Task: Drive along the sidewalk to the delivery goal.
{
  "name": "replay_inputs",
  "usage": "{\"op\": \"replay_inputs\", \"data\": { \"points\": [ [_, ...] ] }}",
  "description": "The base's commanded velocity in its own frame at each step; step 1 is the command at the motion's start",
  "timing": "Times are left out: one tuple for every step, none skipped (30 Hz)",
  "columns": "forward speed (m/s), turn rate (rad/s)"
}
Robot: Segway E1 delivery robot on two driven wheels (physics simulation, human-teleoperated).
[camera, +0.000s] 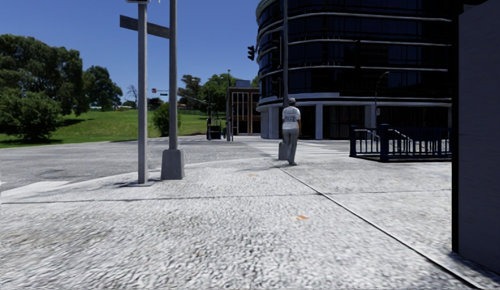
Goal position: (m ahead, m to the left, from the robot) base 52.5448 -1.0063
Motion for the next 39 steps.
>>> {"op": "replay_inputs", "data": {
  "points": [
    [1.27,-0.32],
    [1.27,-0.34],
    [1.26,-0.35],
    [1.26,-0.35],
    [1.26,-0.35],
    [1.25,-0.36],
    [1.25,-0.36],
    [1.25,-0.36],
    [1.25,-0.36],
    [1.25,-0.36],
    [1.25,-0.36],
    [1.25,-0.37],
    [1.25,-0.37],
    [1.24,-0.37],
    [1.24,-0.37],
    [1.24,-0.37],
    [1.21,-0.37],
    [1.16,-0.37],
    [1.15,-0.37],
    [1.15,-0.37],
    [1.14,-0.37],
    [1.14,-0.37],
    [1.13,-0.37],
    [1.13,-0.37],
    [1.13,-0.37],
    [1.13,-0.37],
    [1.13,-0.37],
    [1.13,-0.37],
    [1.13,-0.37],
    [1.13,-0.37],
    [1.13,-0.37],
    [1.13,-0.37],
    [1.13,-0.37],
    [1.13,-0.37],
    [1.13,-0.37],
    [1.13,-0.37],
    [1.13,-0.37],
    [1.13,-0.37],
    [1.13,-0.37]
  ]
}}
